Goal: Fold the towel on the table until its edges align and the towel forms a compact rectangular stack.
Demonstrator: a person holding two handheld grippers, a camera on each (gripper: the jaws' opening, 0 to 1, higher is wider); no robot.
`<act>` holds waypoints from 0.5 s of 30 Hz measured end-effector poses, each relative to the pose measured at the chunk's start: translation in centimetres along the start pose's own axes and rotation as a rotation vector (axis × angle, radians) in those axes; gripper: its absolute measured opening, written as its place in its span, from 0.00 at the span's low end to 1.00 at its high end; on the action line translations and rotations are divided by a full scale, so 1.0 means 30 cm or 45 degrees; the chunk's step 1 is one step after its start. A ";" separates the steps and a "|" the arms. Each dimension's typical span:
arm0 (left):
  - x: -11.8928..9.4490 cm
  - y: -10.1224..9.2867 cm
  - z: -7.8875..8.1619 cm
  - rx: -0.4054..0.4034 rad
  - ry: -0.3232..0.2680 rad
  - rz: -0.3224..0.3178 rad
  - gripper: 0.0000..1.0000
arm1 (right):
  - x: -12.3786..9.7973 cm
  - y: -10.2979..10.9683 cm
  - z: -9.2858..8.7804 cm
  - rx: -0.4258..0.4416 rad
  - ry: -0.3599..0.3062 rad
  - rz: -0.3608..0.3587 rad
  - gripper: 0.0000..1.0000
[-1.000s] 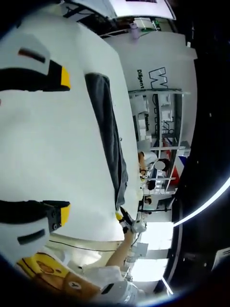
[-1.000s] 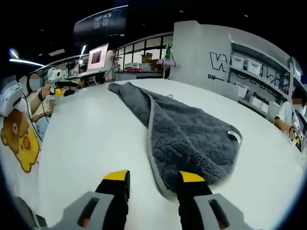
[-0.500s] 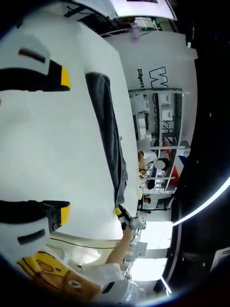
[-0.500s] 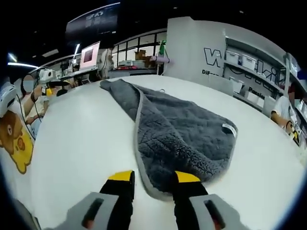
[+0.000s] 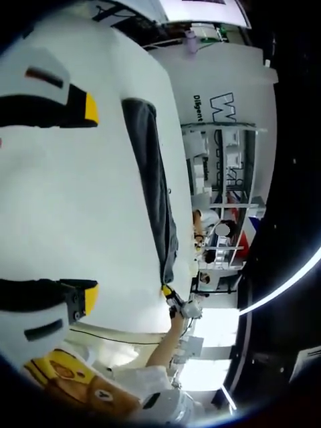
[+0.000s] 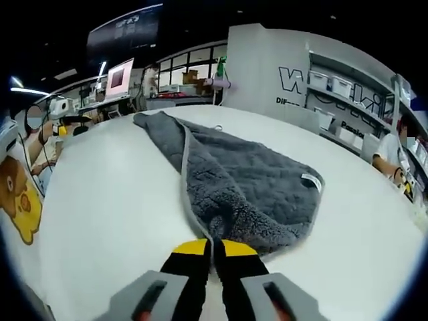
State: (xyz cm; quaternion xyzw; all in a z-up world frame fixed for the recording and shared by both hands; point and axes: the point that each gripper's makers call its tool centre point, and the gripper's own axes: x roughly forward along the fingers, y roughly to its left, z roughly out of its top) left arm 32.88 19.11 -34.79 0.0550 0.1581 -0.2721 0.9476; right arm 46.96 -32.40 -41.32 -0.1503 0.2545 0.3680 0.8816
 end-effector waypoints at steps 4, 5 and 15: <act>-0.004 -0.001 0.009 0.000 -0.014 0.001 0.99 | -0.013 -0.005 0.015 -0.023 -0.016 -0.026 0.04; -0.005 -0.001 0.009 0.001 -0.016 0.001 0.99 | -0.021 -0.012 0.024 -0.027 -0.028 -0.038 0.04; -0.001 -0.006 0.002 -0.008 -0.025 -0.009 0.99 | -0.126 -0.057 0.162 -0.065 -0.180 -0.155 0.04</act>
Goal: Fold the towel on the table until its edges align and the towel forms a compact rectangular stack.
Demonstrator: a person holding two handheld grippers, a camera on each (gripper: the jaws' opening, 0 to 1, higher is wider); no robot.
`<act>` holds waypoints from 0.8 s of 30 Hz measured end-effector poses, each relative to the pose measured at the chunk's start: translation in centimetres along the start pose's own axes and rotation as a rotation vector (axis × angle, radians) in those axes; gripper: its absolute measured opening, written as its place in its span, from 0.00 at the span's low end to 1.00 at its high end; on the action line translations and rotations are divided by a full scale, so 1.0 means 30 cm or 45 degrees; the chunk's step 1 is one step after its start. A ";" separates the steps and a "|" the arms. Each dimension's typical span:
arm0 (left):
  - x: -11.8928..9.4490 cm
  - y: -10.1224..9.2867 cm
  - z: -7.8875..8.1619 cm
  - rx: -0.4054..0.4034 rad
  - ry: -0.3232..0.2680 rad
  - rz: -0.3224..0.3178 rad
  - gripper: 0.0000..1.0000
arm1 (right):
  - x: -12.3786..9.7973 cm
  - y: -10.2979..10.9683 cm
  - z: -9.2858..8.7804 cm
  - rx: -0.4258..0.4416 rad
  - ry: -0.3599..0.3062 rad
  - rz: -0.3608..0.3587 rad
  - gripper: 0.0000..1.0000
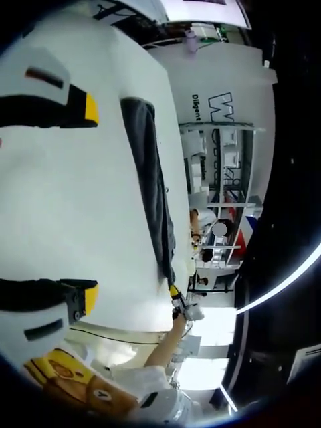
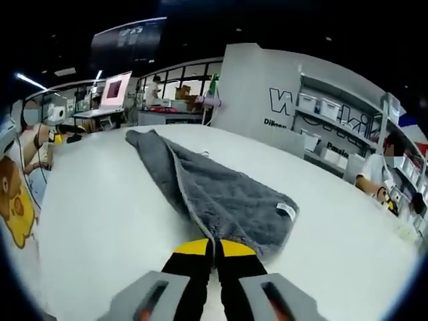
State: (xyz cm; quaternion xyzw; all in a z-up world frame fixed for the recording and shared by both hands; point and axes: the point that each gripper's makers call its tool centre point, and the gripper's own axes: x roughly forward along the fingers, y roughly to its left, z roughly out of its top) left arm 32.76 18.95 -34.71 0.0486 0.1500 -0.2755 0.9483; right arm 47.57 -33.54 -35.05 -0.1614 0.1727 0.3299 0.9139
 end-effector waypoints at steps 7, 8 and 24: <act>0.000 -0.011 0.000 0.003 -0.003 -0.011 0.98 | 0.006 -0.081 0.109 0.011 -0.078 -0.095 0.04; -0.001 -0.012 0.001 0.004 -0.005 -0.011 0.98 | 0.011 -0.098 0.128 0.015 -0.089 -0.115 0.04; -0.002 -0.003 -0.008 -0.009 -0.007 -0.009 0.98 | 0.102 -0.314 0.331 0.185 -0.236 -0.294 0.04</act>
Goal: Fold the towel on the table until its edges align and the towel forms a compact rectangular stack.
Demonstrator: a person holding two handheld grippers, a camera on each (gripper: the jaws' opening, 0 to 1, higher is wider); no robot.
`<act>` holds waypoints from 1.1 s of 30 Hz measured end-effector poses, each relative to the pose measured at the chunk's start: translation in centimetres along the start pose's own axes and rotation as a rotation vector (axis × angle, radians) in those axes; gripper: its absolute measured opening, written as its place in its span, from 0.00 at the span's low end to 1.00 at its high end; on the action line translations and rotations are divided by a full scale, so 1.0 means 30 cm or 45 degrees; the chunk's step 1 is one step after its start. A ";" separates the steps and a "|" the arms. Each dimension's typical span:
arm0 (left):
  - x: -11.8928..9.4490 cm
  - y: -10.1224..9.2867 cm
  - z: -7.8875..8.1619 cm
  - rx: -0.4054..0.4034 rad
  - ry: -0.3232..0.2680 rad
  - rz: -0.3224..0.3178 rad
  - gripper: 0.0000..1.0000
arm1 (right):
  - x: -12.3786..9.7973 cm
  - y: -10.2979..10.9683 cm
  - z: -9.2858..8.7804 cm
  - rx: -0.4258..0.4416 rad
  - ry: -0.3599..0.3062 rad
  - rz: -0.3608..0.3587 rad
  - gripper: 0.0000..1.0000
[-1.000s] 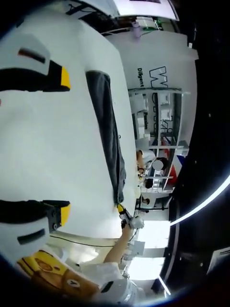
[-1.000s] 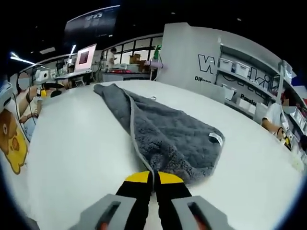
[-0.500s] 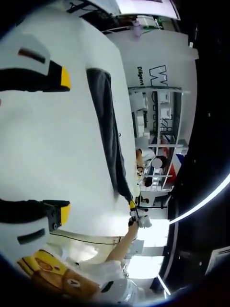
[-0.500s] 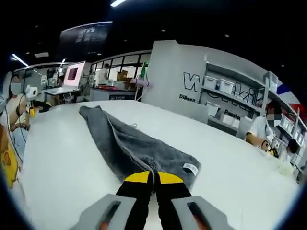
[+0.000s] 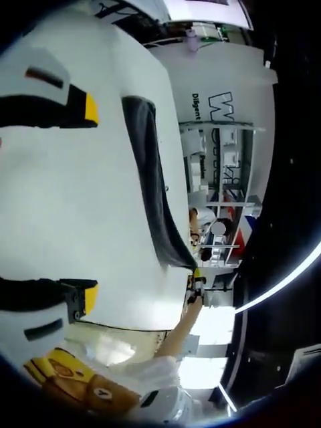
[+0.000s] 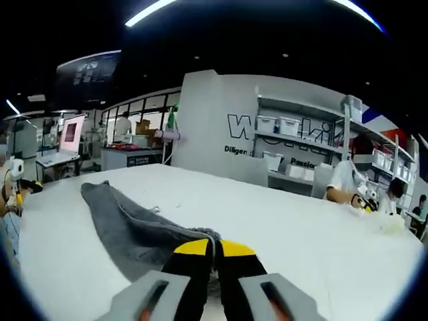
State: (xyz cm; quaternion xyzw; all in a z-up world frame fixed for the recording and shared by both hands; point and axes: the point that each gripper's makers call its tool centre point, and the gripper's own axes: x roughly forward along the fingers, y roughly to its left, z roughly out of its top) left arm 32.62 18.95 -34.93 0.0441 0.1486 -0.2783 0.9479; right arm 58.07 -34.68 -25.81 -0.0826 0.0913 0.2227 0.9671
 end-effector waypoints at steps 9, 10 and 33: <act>0.018 0.014 0.005 -0.006 -0.004 -0.006 0.98 | 0.104 -0.079 -0.053 0.056 0.104 -0.127 0.04; 0.020 0.016 0.004 -0.006 -0.003 -0.007 0.98 | 0.111 -0.082 -0.060 0.060 0.114 -0.133 0.04; 0.050 0.017 -0.014 -0.044 0.011 -0.025 0.98 | 0.389 -0.156 -0.330 0.020 0.469 -0.212 0.04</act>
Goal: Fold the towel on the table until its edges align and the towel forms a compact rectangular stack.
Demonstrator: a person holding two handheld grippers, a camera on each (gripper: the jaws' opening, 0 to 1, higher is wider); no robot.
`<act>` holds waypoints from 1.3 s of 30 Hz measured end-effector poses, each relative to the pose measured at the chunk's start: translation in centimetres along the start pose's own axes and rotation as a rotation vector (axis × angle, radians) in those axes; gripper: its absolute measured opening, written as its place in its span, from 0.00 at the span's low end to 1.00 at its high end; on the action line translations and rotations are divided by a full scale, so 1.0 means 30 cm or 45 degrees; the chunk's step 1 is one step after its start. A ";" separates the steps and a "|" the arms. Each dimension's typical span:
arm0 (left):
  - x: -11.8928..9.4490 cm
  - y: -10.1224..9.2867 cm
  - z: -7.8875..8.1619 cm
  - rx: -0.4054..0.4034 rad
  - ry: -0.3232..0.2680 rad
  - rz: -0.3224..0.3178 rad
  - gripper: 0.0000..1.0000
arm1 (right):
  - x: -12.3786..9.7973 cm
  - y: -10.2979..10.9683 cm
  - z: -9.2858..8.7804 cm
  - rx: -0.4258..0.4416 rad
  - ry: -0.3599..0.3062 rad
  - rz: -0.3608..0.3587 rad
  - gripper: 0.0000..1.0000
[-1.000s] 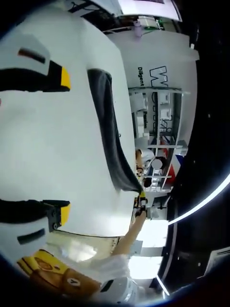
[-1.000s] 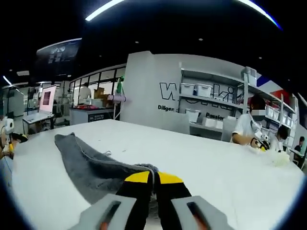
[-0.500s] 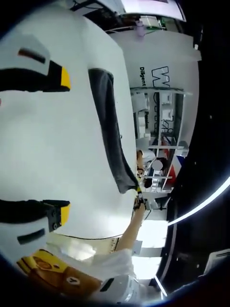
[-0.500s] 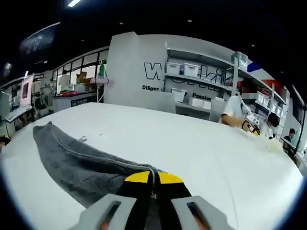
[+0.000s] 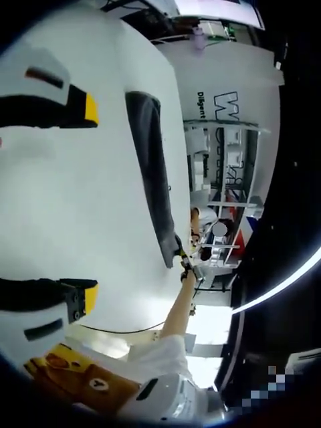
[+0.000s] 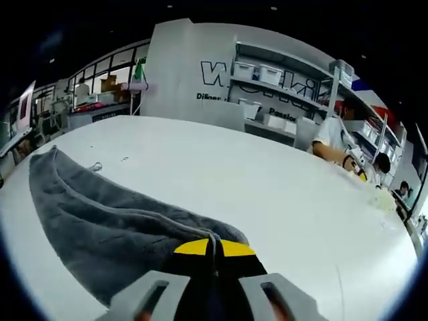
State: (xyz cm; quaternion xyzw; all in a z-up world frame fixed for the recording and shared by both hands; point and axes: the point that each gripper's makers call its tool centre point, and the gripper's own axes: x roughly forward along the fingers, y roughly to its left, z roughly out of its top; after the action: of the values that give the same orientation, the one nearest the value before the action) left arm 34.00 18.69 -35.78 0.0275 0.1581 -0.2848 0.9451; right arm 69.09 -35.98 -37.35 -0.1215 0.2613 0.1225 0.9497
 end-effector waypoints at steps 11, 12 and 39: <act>0.024 0.012 0.007 -0.006 0.001 -0.007 0.98 | 0.076 0.007 -0.047 -0.027 0.103 -0.035 0.04; 0.026 0.013 0.007 -0.006 0.002 -0.009 0.98 | 0.095 0.005 -0.062 -0.023 0.127 -0.039 0.04; 0.041 0.025 -0.017 -0.042 0.008 -0.006 0.98 | 0.115 -0.013 -0.074 -0.042 0.164 -0.022 0.10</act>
State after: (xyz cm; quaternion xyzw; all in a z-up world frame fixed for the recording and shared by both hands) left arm 35.24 18.74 -36.69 0.0126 0.1659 -0.2842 0.9442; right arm 71.04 -36.43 -40.95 -0.1471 0.3186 0.1105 0.9299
